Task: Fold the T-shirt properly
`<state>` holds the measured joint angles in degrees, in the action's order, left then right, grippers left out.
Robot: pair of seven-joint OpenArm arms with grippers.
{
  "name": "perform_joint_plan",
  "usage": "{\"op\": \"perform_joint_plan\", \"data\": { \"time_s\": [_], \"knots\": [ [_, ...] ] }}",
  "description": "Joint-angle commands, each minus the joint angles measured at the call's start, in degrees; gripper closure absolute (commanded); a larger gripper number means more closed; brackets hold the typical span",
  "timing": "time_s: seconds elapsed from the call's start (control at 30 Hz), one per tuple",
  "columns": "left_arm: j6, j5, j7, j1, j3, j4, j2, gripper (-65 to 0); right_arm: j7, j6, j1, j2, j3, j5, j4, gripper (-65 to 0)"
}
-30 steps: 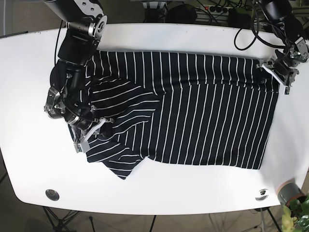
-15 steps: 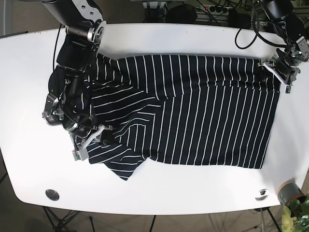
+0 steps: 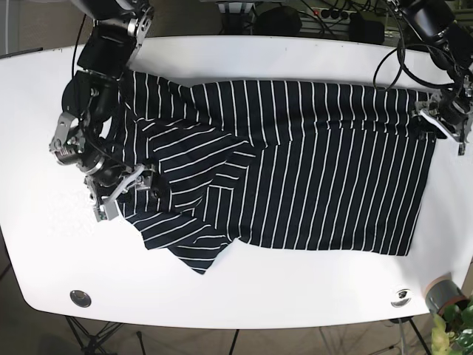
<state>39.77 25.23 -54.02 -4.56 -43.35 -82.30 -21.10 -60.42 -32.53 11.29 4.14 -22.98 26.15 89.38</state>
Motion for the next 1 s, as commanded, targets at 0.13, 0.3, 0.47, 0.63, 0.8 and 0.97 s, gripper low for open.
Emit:
{"op": "perform_joint_plan", "data": {
  "time_s": [0.13, 0.3, 0.47, 0.63, 0.8, 0.97],
  "knots": [
    [0.2, 0.9, 0.7, -0.1, -0.4, -11.6, -1.0, -49.6, 1.2, -0.30, -9.0, 0.4, -0.3, 1.2, 13.3, -55.3],
    [0.2, 0.8, 1.2, -1.6, -0.5, -13.9, -1.1, -49.6, 1.5, -0.30, -17.0, 1.6, -0.4, 1.2, 19.8, -55.3],
    [0.2, -5.9, 9.9, -3.5, 0.0, -13.1, -0.9, -47.8, 1.6, -0.30, -23.6, 1.9, -1.8, 1.1, 23.5, -55.3],
    [0.2, -12.5, 22.9, -6.3, 2.5, -11.0, 0.4, -47.8, 1.6, -0.30, -28.6, 1.6, -5.4, 1.1, 24.9, -55.3],
    [0.2, -15.3, 29.2, -9.7, 2.9, -10.5, 1.1, -47.8, 1.6, -0.30, -32.8, 1.8, -7.9, 1.1, 24.9, -55.3],
    [-3.9, -15.3, 33.3, -12.5, 2.3, -10.3, 2.5, -47.8, 1.6, -0.30, -35.7, 2.0, -8.4, 1.1, 24.6, -55.3]
  ]
}}
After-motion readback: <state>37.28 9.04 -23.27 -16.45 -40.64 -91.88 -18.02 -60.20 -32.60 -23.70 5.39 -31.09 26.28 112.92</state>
